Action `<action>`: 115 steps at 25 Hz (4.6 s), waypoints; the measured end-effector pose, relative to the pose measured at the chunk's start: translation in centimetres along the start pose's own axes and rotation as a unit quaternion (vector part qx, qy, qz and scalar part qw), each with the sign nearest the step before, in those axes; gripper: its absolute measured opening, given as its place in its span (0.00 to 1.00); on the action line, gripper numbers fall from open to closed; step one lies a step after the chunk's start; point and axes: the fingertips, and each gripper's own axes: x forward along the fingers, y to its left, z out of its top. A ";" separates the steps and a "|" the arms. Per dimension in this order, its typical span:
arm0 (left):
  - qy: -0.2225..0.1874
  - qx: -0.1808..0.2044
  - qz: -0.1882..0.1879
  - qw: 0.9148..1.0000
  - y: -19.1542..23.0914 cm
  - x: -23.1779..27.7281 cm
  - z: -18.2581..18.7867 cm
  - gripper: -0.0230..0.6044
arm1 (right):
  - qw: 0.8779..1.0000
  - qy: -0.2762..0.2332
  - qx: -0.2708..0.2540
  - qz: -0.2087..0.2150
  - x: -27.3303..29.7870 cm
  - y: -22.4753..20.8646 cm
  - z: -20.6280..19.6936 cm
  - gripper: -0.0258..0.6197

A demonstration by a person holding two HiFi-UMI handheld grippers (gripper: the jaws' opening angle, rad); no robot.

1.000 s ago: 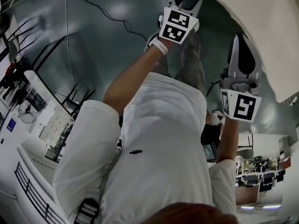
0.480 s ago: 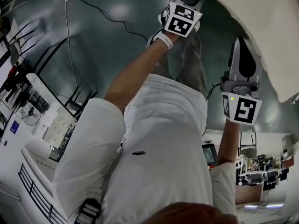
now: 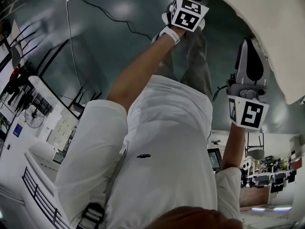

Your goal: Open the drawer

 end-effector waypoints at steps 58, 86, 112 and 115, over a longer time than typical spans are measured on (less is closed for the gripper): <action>0.040 -0.040 0.024 0.998 1.1 -6.2 -9.6 0.25 | 0.999 -0.006 -0.013 0.045 0.4 4.2 0.6 0.06; 0.057 -0.043 0.010 0.997 0.6 -12.4 -15.7 0.25 | 0.995 0.003 -0.022 0.096 0.8 8.0 1.1 0.06; 0.039 -0.053 0.016 0.998 0.3 -15.5 -13.7 0.36 | 0.995 -0.016 -0.025 0.098 1.2 7.4 4.2 0.06; 0.027 -0.055 0.021 0.998 0.4 -16.1 -12.6 0.35 | 0.995 -0.023 -0.023 0.096 1.3 7.1 4.7 0.06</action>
